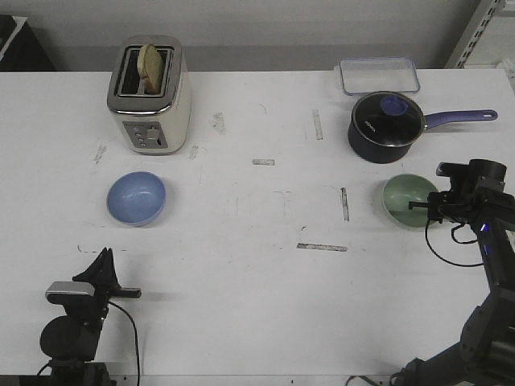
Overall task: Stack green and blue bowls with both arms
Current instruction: 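Reach the right gripper to the pale green bowl and grasp its rim, then carry the green bowl with the right gripper toward the table center and set it down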
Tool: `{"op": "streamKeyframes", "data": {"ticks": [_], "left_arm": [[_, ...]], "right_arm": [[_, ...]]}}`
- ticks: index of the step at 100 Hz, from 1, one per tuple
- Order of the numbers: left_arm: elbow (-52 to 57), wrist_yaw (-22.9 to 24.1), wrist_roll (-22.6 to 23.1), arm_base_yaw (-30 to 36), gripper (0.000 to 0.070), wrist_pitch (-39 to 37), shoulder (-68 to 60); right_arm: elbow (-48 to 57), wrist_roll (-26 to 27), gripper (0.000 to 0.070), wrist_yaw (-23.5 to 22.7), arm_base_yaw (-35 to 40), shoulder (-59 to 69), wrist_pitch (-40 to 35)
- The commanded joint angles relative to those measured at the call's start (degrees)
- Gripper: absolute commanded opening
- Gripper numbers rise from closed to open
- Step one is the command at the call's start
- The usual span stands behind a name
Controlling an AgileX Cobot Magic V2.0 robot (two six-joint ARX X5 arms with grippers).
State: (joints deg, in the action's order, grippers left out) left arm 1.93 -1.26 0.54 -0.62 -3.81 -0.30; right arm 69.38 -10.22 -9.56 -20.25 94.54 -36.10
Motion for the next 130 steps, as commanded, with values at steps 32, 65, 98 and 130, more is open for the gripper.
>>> {"op": "streamKeyframes", "data": {"ticks": [32,65,98,130], "left_arm": [[-1.2,0.13,-0.13,0.0,0.0001,-0.61,0.09],[-1.2,0.13,-0.13,0.0,0.0001,-0.61,0.09],[-1.2,0.04,-0.13,0.0,0.0001,-0.61,0.09],[-1.2,-0.07,-0.13,0.0,0.0001,-0.59,0.09]], "right_arm": [[4.72,1.66,0.0,-4.35,2.91,-5.42,-2.49],[6.82,5.01,0.0,-13.18,26.03,-13.22,-7.32],[6.78,6.4,0.0,-10.14,49.66,-6.84,-3.28],[6.78,6.38,0.0,-7.98,54.23,3.61,-2.51]]}}
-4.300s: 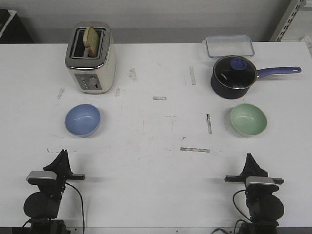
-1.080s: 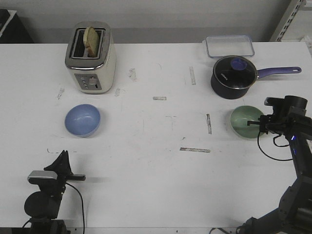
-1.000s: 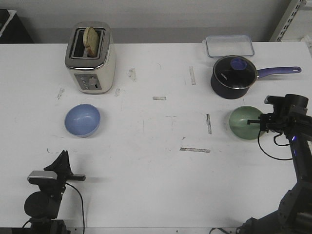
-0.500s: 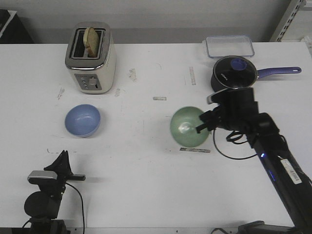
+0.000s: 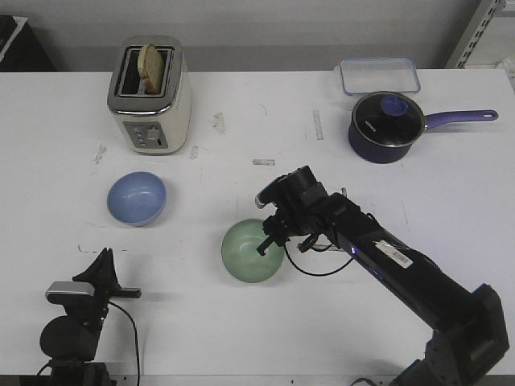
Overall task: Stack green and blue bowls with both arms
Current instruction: 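Carry the green bowl with the right gripper toward the table center and set it down, then release the green bowl and retract the right gripper to rest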
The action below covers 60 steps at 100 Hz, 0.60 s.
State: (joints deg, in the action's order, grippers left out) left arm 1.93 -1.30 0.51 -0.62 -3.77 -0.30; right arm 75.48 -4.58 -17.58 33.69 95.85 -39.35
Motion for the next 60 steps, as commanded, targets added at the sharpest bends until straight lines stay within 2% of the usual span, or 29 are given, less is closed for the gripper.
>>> {"op": "streamKeyframes", "data": {"ticks": [1,27,35,39,52,60], "left_arm": [[-1.2,-0.02,-0.11,0.0,0.0001,-0.63,0.09],[-1.2,-0.02,-0.11,0.0,0.0001,-0.66,0.09],[-1.2,-0.02,-0.11,0.0,0.0001,-0.63,0.09],[-1.2,-0.02,-0.11,0.0,0.0001,-0.66,0.09],[-1.2,-0.02,-0.11,0.0,0.0001,-0.63,0.09],[-1.2,-0.02,-0.11,0.0,0.0001,-0.63,0.09]], "right_arm": [[0.68,0.74,0.0,0.04,0.28,2.56,0.72],[0.68,0.66,0.0005,0.02,0.2,5.14,0.81],[0.68,0.68,0.0052,-0.52,0.22,5.14,0.79],[0.7,0.68,0.0125,-0.66,0.22,5.09,0.7],[0.81,0.68,0.0437,-0.85,0.04,4.83,0.57],[1.27,0.7,0.0568,-1.05,-0.09,4.15,0.5]]}}
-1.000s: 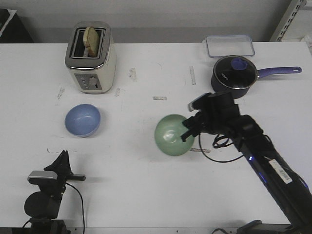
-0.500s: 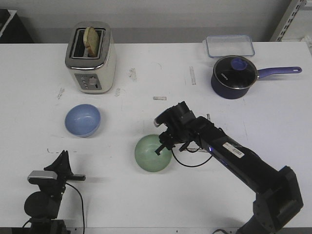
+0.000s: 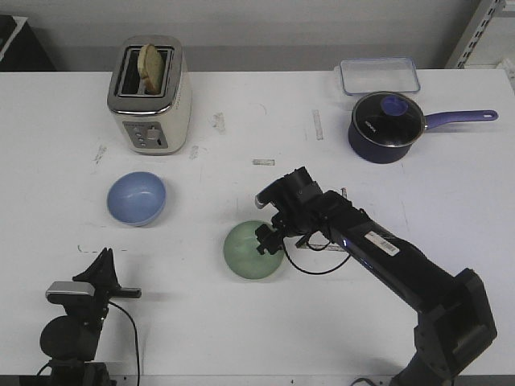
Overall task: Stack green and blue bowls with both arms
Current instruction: 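Release the green bowl and retract the right gripper to rest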
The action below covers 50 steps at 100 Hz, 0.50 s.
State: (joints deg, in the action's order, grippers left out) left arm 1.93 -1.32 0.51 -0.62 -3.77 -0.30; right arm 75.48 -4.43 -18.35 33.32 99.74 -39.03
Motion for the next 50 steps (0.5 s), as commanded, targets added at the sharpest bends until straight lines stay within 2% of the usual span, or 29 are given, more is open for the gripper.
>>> {"op": "streamKeyframes", "data": {"ticks": [1,16,22,33,40,48,50], "left_arm": [[-1.2,0.0,-0.11,0.0,0.0001,-0.63,0.09],[-1.2,0.0,-0.11,0.0,0.0001,-0.63,0.09],[-1.2,0.0,-0.11,0.0,0.0001,-0.63,0.09],[-1.2,0.0,-0.11,0.0,0.0001,-0.63,0.09],[-1.2,0.0,-0.11,-0.02,0.0001,-0.61,0.09],[-1.2,0.02,-0.11,0.0,0.0001,-0.66,0.09],[-1.2,0.02,-0.11,-0.02,0.0001,-0.66,0.09]], "right_arm": [[1.4,0.55,0.0581,-0.28,0.26,0.07,0.17],[2.69,0.57,0.0582,-0.04,-0.98,-3.39,-0.31],[2.75,0.57,0.0539,-0.02,-2.08,-5.92,-0.31],[2.75,0.57,0.0358,0.48,-5.25,-11.58,-0.46],[2.75,0.59,0.0215,1.16,-8.0,-15.47,-0.76],[2.71,0.55,0.0007,3.63,-11.72,-19.91,-2.05],[2.67,0.44,0.0,4.39,-12.74,-21.0,-2.49]]}}
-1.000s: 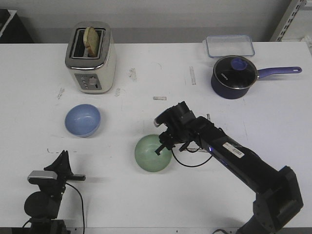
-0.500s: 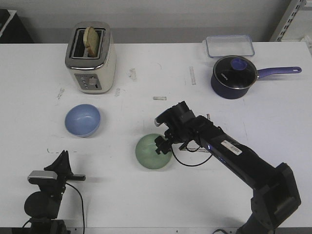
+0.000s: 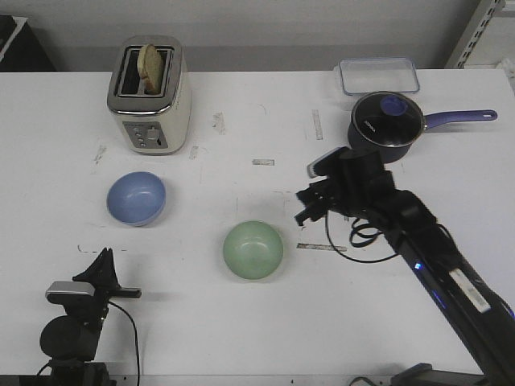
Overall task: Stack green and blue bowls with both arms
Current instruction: 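Release the green bowl and retract the right gripper to rest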
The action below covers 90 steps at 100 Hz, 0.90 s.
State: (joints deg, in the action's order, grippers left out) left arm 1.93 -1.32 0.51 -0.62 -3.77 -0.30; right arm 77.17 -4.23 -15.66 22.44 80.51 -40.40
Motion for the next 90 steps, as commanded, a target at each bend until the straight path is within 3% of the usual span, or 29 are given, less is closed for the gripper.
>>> {"op": "streamKeyframes", "data": {"ticks": [1,17,42,71,90], "left_arm": [[-1.2,0.02,-0.11,-0.02,0.0001,-0.63,0.09],[-1.2,0.0,-0.11,-0.02,0.0001,-0.59,0.09],[-1.2,0.02,-0.11,-0.02,0.0001,-0.55,0.09],[-1.2,0.44,-0.33,-0.02,0.0001,-0.79,0.09],[-0.39,2.49,-4.52,-0.11,0.0001,-3.74,0.09]], "right_arm": [[0.9,0.13,0.0,2.36,-2.62,-2.56,-1.4],[-1.97,-0.83,0.0,8.46,-10.51,-10.01,-3.69],[-20.94,-2.19,0.0,9.75,-20.06,-27.8,2.58],[-41.31,-1.79,0.0,9.73,-21.75,-51.52,8.7],[-46.27,-1.81,0.0,9.75,-21.75,-62.86,11.28]]}}
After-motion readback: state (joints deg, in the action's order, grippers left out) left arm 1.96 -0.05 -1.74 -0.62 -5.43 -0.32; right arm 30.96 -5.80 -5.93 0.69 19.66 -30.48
